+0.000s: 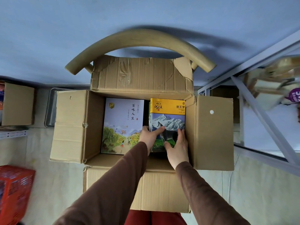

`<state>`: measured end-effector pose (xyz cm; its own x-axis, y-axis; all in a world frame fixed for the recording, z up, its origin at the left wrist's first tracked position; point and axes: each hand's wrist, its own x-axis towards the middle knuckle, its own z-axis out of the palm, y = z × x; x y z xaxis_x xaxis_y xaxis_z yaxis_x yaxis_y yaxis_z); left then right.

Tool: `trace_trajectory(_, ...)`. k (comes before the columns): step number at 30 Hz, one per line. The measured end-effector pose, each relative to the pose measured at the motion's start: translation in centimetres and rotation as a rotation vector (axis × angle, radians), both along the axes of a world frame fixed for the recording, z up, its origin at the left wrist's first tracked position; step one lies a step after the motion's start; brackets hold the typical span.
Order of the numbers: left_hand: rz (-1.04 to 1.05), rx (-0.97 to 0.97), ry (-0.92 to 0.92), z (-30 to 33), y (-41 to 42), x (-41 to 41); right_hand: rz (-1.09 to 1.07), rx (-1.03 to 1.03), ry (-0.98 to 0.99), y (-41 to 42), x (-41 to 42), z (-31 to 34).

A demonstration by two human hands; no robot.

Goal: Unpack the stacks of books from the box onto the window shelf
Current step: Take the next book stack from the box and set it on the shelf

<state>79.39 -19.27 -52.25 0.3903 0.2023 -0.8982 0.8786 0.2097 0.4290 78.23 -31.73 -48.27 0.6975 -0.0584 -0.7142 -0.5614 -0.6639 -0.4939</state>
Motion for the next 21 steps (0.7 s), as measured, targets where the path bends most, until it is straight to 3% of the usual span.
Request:
trace_trajectory(7, -0.018, 0.034, -0.089, 0.8, 0.9, -0.4, -0.077, 0.036, -0.015, 0.2, 0.5, -0.4)
trace_trajectory(13, 0.076, -0.052, -0.086, 3.6, 3.4, -2.3, -0.285, 0.213, 0.141, -0.2, 2.2, 1.0)
trace_trajectory(21, 0.358, -0.208, -0.248, 15.0, 7.4, -7.3, -0.174, 0.522, 0.414, 3.1, 1.9, 11.3)
